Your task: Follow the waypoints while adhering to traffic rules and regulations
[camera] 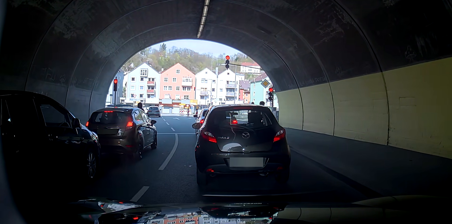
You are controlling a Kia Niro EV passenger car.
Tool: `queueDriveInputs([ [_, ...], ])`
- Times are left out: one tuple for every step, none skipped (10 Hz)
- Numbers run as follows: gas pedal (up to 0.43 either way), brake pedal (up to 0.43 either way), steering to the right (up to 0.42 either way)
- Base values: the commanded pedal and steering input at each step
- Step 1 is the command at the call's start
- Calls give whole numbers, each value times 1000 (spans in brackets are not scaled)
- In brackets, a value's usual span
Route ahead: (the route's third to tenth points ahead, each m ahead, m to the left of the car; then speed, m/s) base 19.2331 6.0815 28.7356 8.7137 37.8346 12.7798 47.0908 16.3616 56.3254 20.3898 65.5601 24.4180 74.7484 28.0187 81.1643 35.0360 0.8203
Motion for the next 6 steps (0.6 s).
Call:
queueDriveInputs([
  [0, 152, -71],
  [0, 152, -70],
  [0, 152, -71],
  [0, 159, -70],
  [0, 165, -71],
  [0, 165, -70],
])
